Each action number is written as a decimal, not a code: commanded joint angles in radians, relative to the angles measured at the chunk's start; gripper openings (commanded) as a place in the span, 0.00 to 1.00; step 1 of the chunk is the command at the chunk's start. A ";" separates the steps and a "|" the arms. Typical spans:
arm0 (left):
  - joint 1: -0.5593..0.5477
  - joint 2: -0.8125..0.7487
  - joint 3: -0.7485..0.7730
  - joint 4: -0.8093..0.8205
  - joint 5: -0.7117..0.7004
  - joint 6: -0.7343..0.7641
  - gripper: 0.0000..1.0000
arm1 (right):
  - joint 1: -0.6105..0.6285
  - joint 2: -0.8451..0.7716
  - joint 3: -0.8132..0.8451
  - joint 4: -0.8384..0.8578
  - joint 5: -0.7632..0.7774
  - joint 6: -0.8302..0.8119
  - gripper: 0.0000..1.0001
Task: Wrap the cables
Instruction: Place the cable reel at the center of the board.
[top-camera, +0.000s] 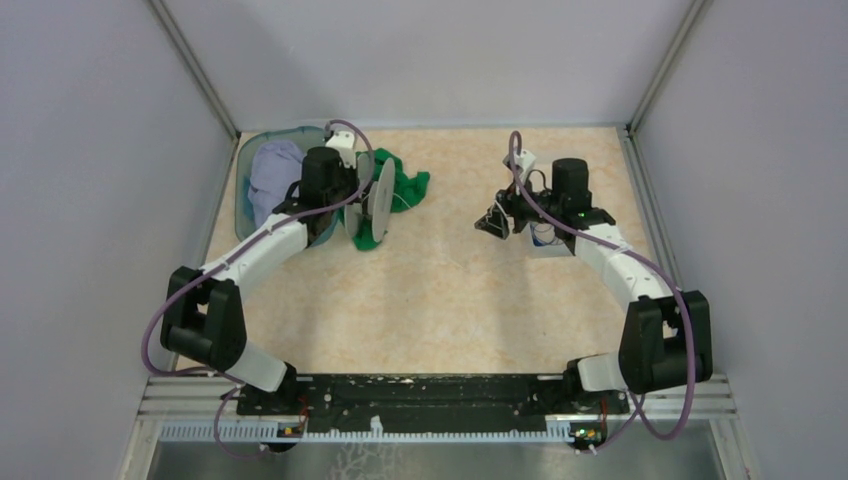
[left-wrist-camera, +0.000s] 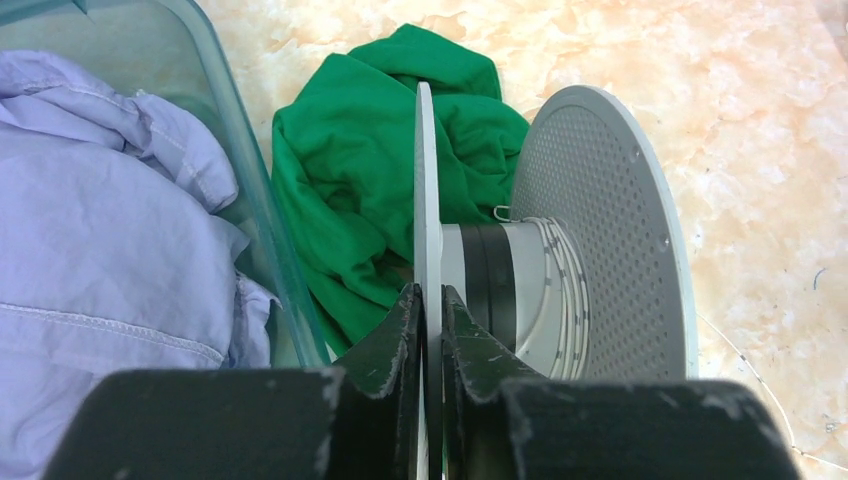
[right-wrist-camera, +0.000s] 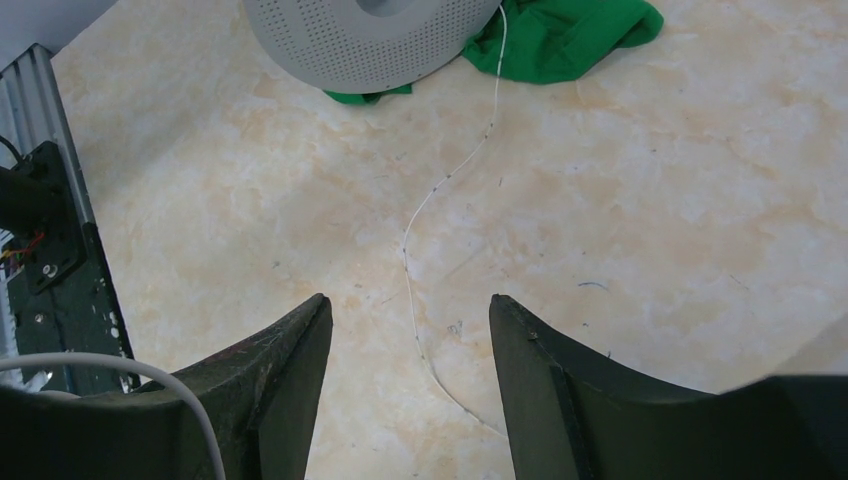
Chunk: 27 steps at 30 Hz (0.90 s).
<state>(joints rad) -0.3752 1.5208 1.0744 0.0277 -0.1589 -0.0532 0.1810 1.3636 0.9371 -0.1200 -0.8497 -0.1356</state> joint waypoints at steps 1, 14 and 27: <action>-0.002 0.004 0.002 0.052 0.031 -0.003 0.14 | 0.017 0.004 0.064 0.017 0.017 0.010 0.59; -0.002 -0.013 0.004 0.043 0.036 0.008 0.18 | 0.039 0.036 0.100 -0.007 0.045 0.008 0.59; 0.002 -0.047 0.047 0.023 0.047 0.034 0.48 | 0.062 0.063 0.134 -0.015 0.111 0.028 0.58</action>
<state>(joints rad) -0.3756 1.5188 1.0786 0.0292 -0.1261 -0.0349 0.2287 1.4212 1.0161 -0.1581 -0.7647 -0.1257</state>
